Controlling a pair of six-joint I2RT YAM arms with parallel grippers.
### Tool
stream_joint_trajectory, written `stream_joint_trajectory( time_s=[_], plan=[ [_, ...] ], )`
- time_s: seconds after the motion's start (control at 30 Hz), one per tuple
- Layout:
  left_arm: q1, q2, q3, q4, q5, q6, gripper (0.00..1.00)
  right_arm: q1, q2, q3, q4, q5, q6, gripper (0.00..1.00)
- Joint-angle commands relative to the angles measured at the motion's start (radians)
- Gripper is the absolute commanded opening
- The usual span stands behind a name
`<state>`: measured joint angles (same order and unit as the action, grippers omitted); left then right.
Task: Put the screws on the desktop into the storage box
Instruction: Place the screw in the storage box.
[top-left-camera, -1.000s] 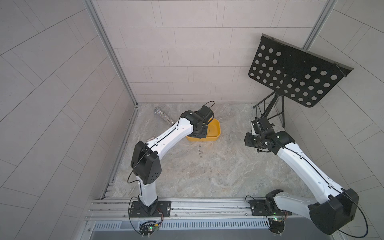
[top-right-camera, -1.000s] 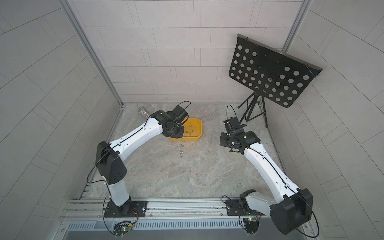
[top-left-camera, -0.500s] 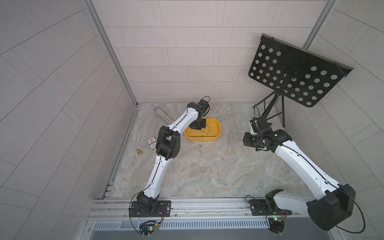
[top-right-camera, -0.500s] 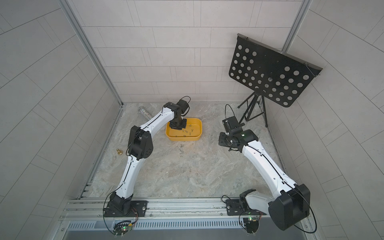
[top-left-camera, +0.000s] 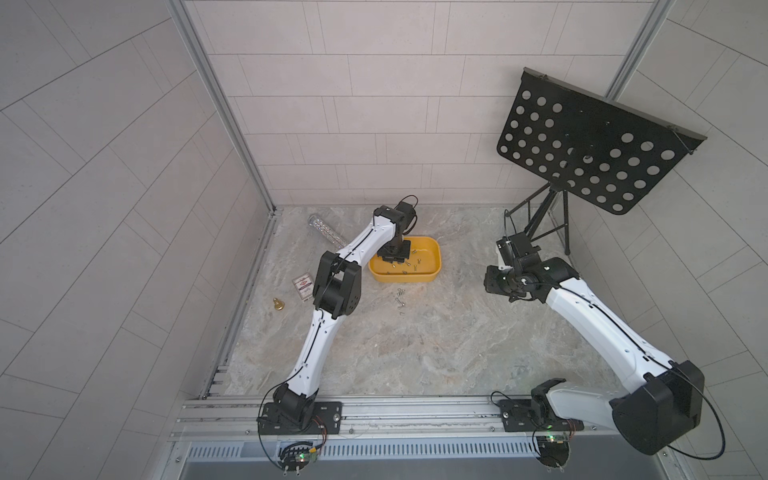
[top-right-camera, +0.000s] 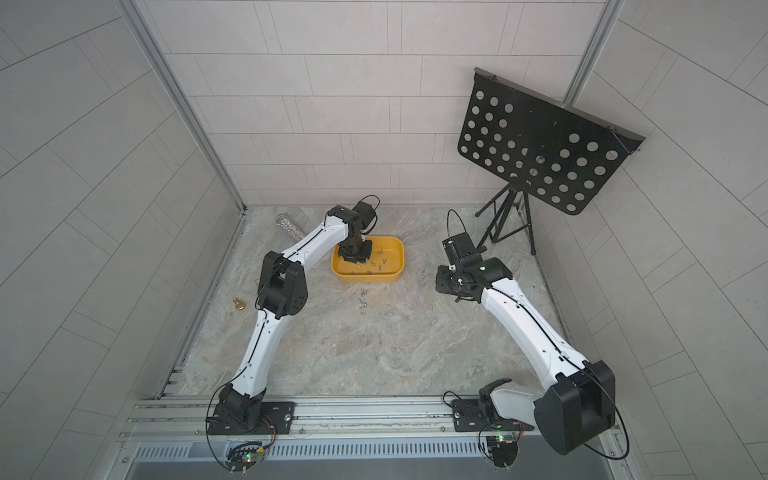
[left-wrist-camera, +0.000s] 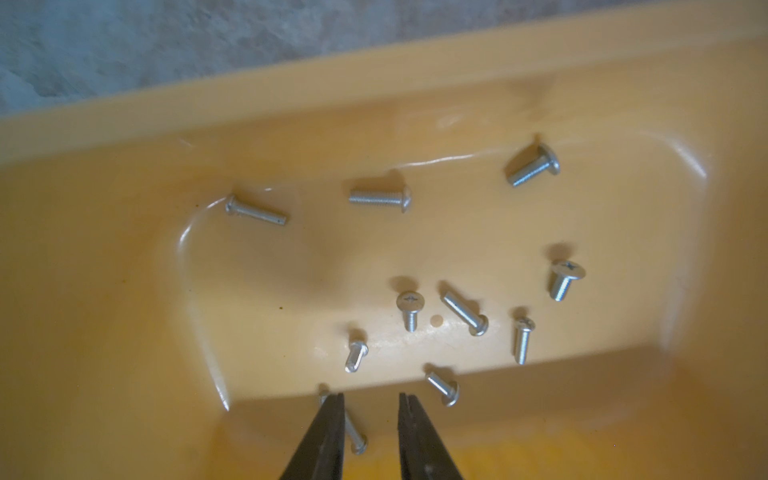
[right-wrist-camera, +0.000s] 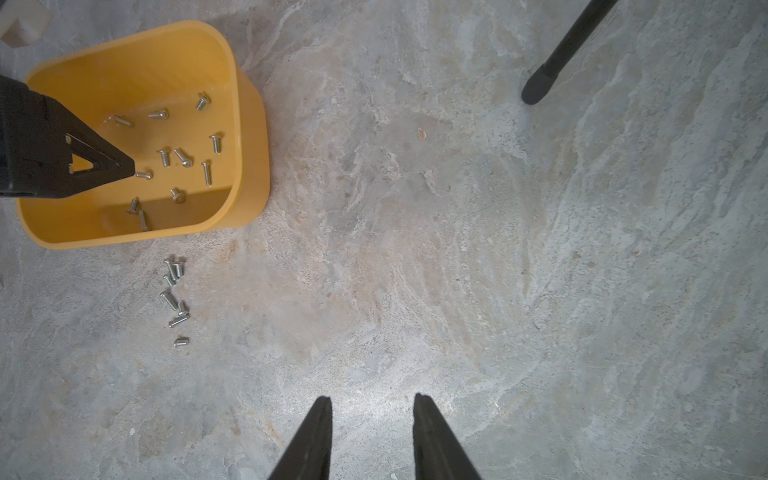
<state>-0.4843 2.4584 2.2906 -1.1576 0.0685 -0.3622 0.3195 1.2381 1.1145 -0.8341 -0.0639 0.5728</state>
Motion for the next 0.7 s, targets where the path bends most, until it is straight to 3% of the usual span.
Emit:
stream_joint_trajectory(
  time_s=[0.0,0.23,0.37,0.5,0.67],
  plan=[
    [0.006,-0.010,0.028,-0.033,-0.025,0.014,0.33,-0.002,0.003,0.016,-0.004,0.012,-0.002,0.38],
    [0.000,-0.197,-0.063,-0.054,-0.044,0.022,0.34,-0.002,0.012,0.026,-0.011,0.014,-0.004,0.38],
    [-0.033,-0.387,-0.292,0.002,-0.055,0.004,0.36,-0.002,0.011,0.025,-0.013,0.025,-0.005,0.38],
    [-0.065,-0.545,-0.516,0.056,-0.056,-0.033,0.45,-0.003,0.009,0.037,-0.022,0.045,-0.017,0.38],
    [-0.106,-0.673,-0.693,0.099,-0.067,-0.073,0.49,-0.004,0.018,0.058,-0.034,0.045,-0.020,0.38]
  ],
)
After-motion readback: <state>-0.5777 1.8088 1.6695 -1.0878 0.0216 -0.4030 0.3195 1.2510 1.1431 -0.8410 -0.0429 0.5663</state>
